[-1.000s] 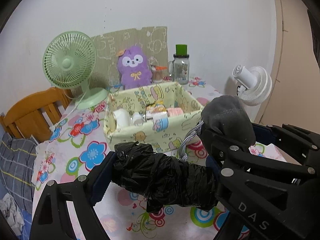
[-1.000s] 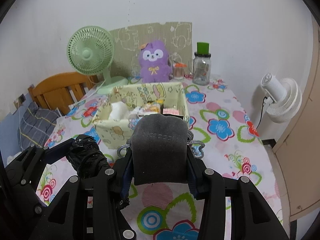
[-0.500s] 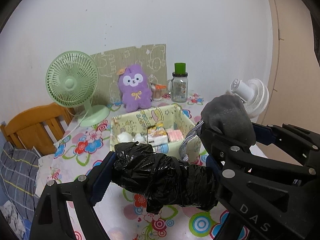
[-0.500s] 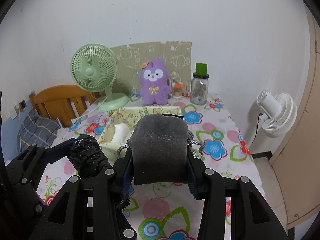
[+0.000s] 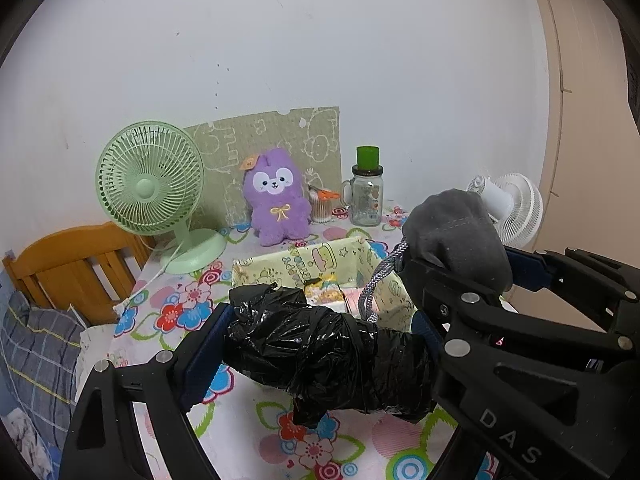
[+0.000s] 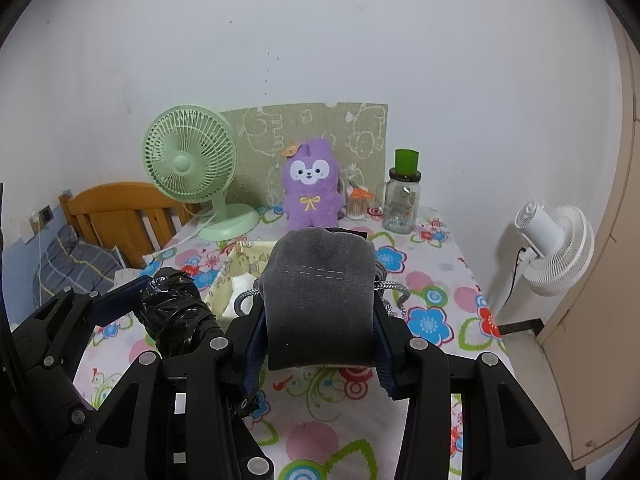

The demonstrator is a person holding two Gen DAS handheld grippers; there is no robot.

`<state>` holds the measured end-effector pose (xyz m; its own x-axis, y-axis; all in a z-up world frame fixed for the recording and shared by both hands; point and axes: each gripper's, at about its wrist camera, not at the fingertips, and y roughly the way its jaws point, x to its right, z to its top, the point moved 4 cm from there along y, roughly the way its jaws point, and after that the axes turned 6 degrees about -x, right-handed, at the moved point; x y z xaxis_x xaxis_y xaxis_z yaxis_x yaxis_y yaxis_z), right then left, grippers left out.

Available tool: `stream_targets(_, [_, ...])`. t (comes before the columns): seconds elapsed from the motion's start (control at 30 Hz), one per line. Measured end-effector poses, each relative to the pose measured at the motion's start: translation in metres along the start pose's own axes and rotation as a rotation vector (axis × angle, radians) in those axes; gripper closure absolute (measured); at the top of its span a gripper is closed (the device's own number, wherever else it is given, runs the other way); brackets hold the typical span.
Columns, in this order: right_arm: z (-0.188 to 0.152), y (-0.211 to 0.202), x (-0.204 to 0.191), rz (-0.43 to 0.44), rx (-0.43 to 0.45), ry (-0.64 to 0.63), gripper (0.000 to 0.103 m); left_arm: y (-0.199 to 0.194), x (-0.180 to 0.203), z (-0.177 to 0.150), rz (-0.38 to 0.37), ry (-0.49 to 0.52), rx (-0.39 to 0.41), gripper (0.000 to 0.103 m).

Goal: Organize soft objects
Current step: 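Carry the black bundle and grey pouch over the fabric box with both grippers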

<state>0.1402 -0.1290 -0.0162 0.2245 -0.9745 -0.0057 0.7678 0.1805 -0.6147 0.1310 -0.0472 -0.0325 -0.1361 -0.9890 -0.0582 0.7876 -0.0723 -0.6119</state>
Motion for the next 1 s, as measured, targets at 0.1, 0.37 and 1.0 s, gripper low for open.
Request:
stream_targets(0.1, [0.005, 0.002, 0.001, -0.004, 0.008, 0.001, 0.054, 0.003, -0.001, 0.005, -0.001, 0.000, 0.006, 0.013])
stream_targets(0.37, [0.016, 0.016, 0.002, -0.019, 0.003, 0.004, 0.054, 0.014, -0.007, 0.015, -0.005, -0.010, 0.005, 0.013])
stream_targets(1.0, [0.033, 0.059, 0.010, -0.007, -0.037, 0.017, 0.054, 0.056, -0.019, 0.032, -0.017, -0.036, -0.033, 0.013])
